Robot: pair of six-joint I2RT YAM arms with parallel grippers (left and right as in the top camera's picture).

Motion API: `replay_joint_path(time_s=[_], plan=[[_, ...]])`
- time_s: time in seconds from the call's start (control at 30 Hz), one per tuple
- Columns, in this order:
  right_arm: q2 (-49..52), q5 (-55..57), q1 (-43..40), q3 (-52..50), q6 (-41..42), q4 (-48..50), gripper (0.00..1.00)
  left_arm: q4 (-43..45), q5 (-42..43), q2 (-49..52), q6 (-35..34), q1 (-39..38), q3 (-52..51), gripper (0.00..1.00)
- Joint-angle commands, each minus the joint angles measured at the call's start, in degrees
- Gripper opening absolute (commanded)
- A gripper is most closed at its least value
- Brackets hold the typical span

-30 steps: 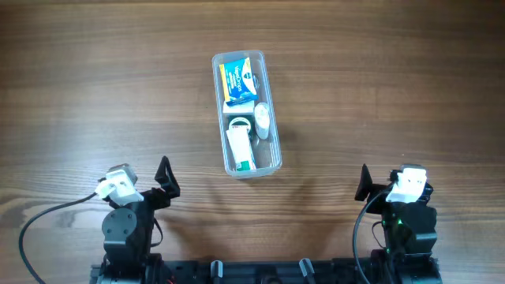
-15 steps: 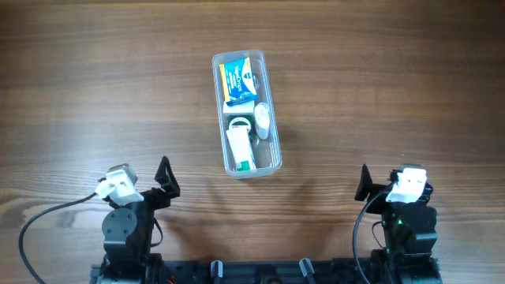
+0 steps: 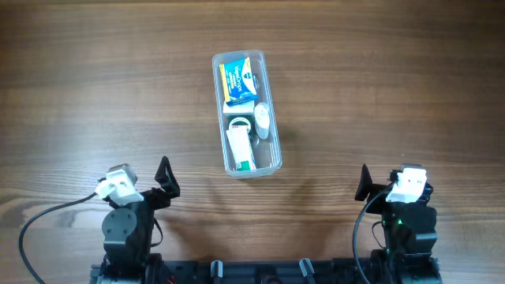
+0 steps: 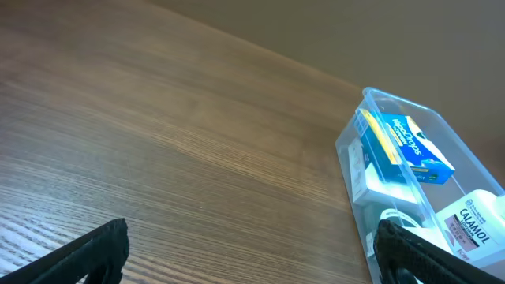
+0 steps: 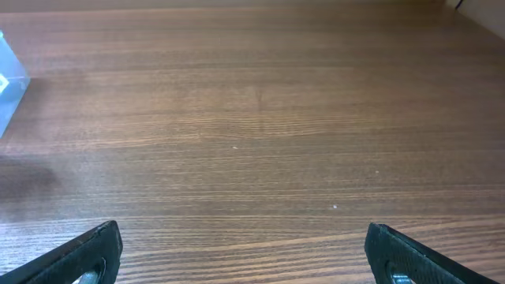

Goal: Pack container

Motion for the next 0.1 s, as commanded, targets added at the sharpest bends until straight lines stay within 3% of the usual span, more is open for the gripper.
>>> replay_joint_path(time_s=[0.0,0.07], plan=[[-0.3,-0.5,-0.2,-0.3,0.7,0.2,1.0,0.4,0.1,-0.6,1.1,0.2,-0.3,1.0],[-0.3,-0.5,-0.2,-0.3,0.7,0.2,1.0,0.4,0.1,-0.6,1.1,0.2,-0.3,1.0]])
